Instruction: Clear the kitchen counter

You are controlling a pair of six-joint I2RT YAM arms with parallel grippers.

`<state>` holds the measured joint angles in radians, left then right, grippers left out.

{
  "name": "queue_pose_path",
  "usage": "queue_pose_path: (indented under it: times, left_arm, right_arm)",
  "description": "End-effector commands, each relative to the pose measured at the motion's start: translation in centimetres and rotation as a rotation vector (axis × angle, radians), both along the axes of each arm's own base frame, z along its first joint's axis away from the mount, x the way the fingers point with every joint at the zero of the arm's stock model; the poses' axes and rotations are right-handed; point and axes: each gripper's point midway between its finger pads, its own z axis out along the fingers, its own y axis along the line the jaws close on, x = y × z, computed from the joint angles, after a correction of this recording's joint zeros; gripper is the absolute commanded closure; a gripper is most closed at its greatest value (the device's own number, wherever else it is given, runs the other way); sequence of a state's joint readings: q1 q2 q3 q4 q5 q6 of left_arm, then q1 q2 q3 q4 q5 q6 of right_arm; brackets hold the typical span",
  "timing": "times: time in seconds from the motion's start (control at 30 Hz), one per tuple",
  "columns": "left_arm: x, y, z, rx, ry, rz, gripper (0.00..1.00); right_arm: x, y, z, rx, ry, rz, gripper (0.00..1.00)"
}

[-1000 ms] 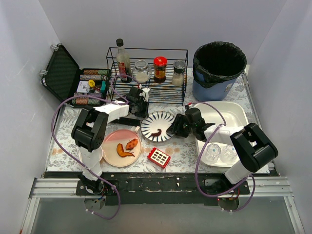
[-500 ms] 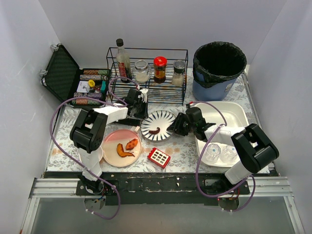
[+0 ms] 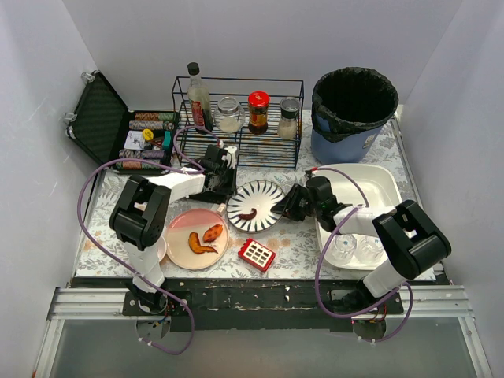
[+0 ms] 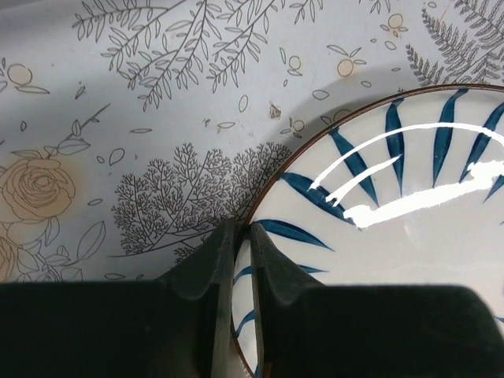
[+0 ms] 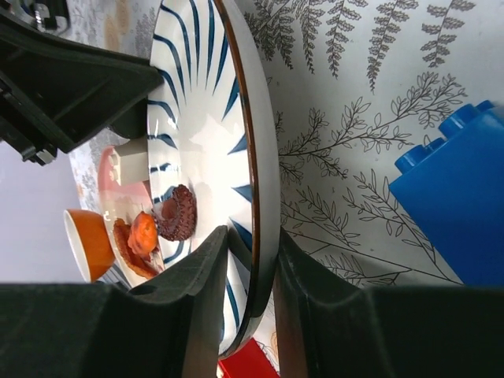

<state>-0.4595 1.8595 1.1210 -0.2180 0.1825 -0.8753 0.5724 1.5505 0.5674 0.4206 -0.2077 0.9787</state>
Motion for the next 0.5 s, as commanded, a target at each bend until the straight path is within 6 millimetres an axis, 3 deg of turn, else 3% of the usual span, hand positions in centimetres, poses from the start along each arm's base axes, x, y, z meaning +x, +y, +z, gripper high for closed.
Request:
queue_pose_path:
  times: [0.0, 0.47]
  left_arm:
    - [-3.7, -1.5, 1.1, -0.034, 0.107, -0.06, 1.0]
    - [-1.0, -2.0, 8.4, -0.066, -0.027, -0.004, 0.98]
  right_arm:
    - [1.1, 1.6, 5.0, 0.192, -0.125, 0.025, 0.99]
    - [1.5, 0.8, 10.7, 0.358, -0.173, 0.015, 0.99]
